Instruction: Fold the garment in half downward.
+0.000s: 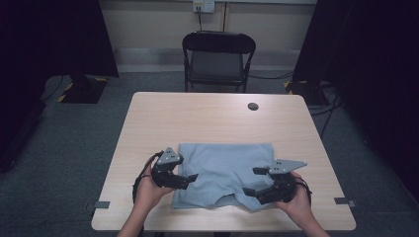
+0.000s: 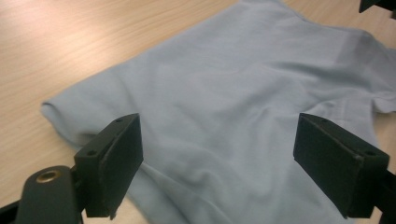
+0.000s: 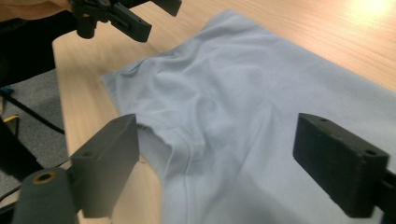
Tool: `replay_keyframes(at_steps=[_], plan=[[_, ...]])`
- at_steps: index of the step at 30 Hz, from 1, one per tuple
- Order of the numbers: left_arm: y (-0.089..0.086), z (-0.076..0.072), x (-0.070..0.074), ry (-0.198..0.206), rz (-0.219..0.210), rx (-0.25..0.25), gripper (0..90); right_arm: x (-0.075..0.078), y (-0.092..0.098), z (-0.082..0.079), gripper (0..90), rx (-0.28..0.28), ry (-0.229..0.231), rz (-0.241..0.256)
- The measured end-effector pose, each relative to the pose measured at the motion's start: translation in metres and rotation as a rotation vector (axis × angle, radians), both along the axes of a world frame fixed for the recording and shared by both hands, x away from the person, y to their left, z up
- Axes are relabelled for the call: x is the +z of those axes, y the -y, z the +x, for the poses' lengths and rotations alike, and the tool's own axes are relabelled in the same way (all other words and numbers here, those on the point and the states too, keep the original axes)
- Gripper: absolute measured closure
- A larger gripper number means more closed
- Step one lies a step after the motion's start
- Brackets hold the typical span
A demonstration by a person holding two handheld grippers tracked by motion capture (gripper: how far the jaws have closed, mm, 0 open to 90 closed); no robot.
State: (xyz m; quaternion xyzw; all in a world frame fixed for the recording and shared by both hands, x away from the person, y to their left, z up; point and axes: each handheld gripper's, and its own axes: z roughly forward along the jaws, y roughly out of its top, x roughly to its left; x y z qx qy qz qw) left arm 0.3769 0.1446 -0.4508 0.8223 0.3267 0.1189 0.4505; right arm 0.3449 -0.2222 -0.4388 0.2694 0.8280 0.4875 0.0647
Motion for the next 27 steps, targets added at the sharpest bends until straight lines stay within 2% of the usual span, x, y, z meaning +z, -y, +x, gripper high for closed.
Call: replay_keyframes(at_steps=[6, 13, 18, 27], plan=[[-0.005, 0.012, 0.002, -0.001, 0.011, 0.019, 15.5, -0.004, -0.019, 0.008, 11.1, 0.004, 0.019, -0.031], [-0.009, 0.022, 0.003, -0.011, 0.004, 0.035, 15.3, -0.008, -0.038, 0.009, 11.1, 0.035, 0.027, -0.036], [-0.009, 0.029, 0.003, -0.009, 0.017, 0.03, 15.4, -0.01, -0.047, 0.007, 11.1, 0.041, 0.037, -0.047], [-0.011, 0.041, 0.001, -0.013, 0.012, 0.029, 15.5, -0.01, -0.058, 0.007, 11.1, 0.042, 0.038, -0.047]])
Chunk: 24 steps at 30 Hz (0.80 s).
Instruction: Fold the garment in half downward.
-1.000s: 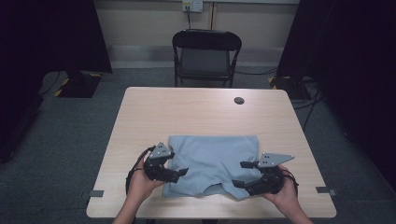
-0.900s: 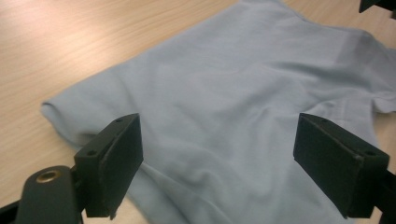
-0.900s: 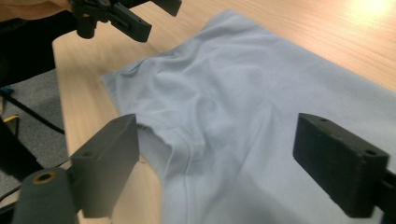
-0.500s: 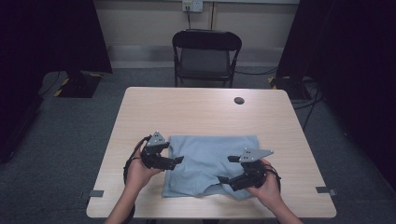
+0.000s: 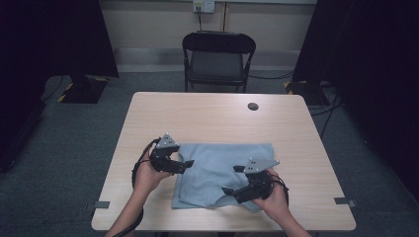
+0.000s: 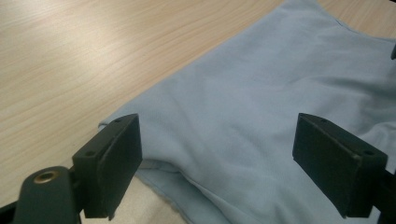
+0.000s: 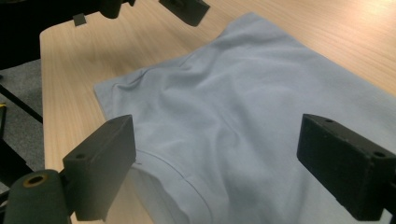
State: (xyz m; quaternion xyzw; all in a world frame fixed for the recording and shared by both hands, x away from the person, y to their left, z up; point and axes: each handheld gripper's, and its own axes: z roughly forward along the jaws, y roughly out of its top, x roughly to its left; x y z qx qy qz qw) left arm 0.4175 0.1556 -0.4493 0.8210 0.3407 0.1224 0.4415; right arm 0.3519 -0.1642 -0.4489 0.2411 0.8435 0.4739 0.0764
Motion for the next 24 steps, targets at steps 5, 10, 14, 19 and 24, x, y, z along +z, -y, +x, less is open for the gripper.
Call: replay_keyframes(at_steps=[5, 10, 14, 19, 24], plan=[[-0.003, 0.006, -0.002, -0.006, -0.006, 0.008, 15.5, 0.001, -0.011, 0.0, 11.1, 0.012, 0.003, 0.002], [-0.007, 0.012, -0.004, -0.014, -0.01, 0.024, 15.7, -0.001, -0.026, 0.002, 11.1, 0.034, -0.005, -0.003], [-0.01, 0.018, -0.006, -0.025, -0.02, 0.043, 15.8, -0.002, -0.037, 0.004, 11.1, 0.053, -0.008, -0.006], [-0.013, 0.025, -0.006, -0.026, -0.016, 0.054, 15.9, -0.001, -0.045, 0.009, 11.1, 0.073, -0.002, -0.01], [-0.015, 0.029, -0.008, -0.029, -0.01, 0.064, 15.9, 0.0, -0.048, 0.015, 11.1, 0.086, -0.004, -0.017]])
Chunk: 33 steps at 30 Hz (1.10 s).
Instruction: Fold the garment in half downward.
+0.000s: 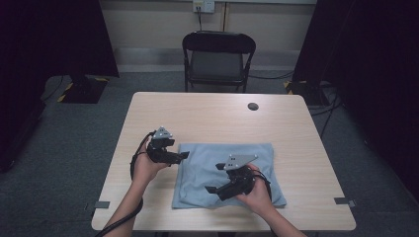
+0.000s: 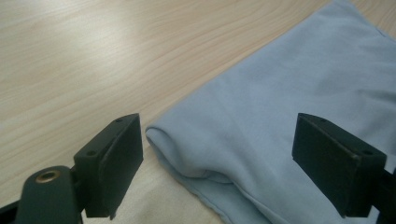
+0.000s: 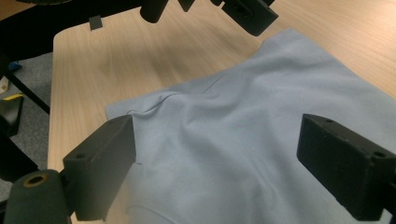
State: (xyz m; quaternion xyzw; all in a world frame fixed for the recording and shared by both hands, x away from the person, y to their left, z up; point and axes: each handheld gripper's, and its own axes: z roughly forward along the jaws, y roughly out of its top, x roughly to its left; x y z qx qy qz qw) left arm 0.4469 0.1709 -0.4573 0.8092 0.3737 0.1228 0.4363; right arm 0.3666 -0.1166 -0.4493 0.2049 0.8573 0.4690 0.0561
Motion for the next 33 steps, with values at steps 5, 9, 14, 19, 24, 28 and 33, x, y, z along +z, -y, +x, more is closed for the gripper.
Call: replay_keyframes(at_steps=[5, 9, 14, 19, 24, 28, 33], plan=[[-0.002, 0.004, -0.003, -0.005, 0.008, 0.013, 16.0, 0.001, -0.007, 0.005, 11.1, 0.02, 0.001, -0.002], [-0.006, 0.008, -0.006, -0.016, 0.011, 0.035, 16.2, 0.003, -0.018, 0.004, 11.1, 0.033, -0.002, 0.001], [-0.008, 0.012, -0.01, -0.023, 0.013, 0.051, 16.8, -0.002, -0.03, -0.002, 11.2, 0.052, -0.007, -0.003], [-0.009, 0.018, -0.015, -0.036, 0.009, 0.066, 19.6, -0.009, -0.04, -0.004, 11.2, 0.058, -0.021, -0.015], [-0.011, 0.023, -0.018, -0.034, 0.022, 0.081, 19.5, -0.014, -0.047, -0.006, 11.2, 0.06, -0.029, -0.013], [-0.012, 0.027, -0.022, -0.036, 0.032, 0.102, 19.1, -0.019, -0.051, -0.008, 11.2, 0.06, -0.023, -0.032], [-0.01, 0.031, -0.025, -0.035, 0.047, 0.125, 19.1, -0.025, -0.057, -0.011, 11.4, 0.061, -0.025, -0.057]])
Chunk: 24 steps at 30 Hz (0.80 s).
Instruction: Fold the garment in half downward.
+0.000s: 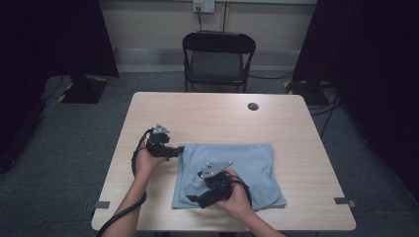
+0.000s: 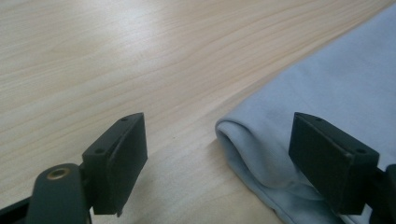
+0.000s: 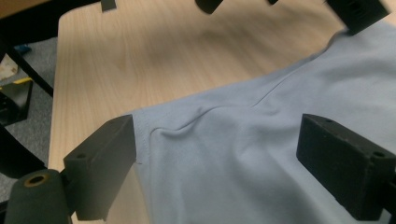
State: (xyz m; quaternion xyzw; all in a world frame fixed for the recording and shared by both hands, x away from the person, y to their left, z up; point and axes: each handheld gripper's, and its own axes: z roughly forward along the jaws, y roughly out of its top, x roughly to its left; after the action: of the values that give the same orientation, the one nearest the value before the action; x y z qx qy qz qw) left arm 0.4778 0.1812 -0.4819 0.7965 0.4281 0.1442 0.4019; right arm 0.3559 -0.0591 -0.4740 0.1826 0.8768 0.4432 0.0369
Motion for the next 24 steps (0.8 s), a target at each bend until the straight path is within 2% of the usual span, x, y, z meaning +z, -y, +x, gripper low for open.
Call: replay_keyframes(at_steps=[6, 11, 12, 16, 18, 21, 24], plan=[[0.003, 0.001, -0.004, -0.009, 0.003, 0.003, 20.9, -0.007, -0.01, -0.005, 12.2, 0.015, -0.001, -0.032], [0.007, 0.001, -0.006, -0.009, 0.021, -0.006, 23.6, -0.011, -0.015, -0.009, 13.3, 0.027, 0.0, -0.041], [0.009, 0.0, -0.007, -0.014, 0.029, -0.018, 26.6, -0.012, -0.017, -0.011, 14.9, 0.036, 0.001, -0.038], [0.011, 0.0, -0.008, -0.016, 0.042, -0.018, 26.9, -0.015, -0.022, -0.014, 16.8, 0.052, -0.001, -0.059], [0.014, 0.0, -0.01, -0.015, 0.048, -0.027, 28.9, -0.018, -0.024, -0.017, 21.9, 0.055, 0.02, -0.08], [0.016, -0.001, -0.011, -0.018, 0.051, -0.03, 31.6, -0.022, -0.025, -0.017, 24.5, 0.046, 0.013, -0.089], [0.018, -0.001, -0.011, -0.018, 0.071, -0.038, 33.2, -0.022, -0.025, -0.017, 29.7, 0.044, 0.038, -0.101]])
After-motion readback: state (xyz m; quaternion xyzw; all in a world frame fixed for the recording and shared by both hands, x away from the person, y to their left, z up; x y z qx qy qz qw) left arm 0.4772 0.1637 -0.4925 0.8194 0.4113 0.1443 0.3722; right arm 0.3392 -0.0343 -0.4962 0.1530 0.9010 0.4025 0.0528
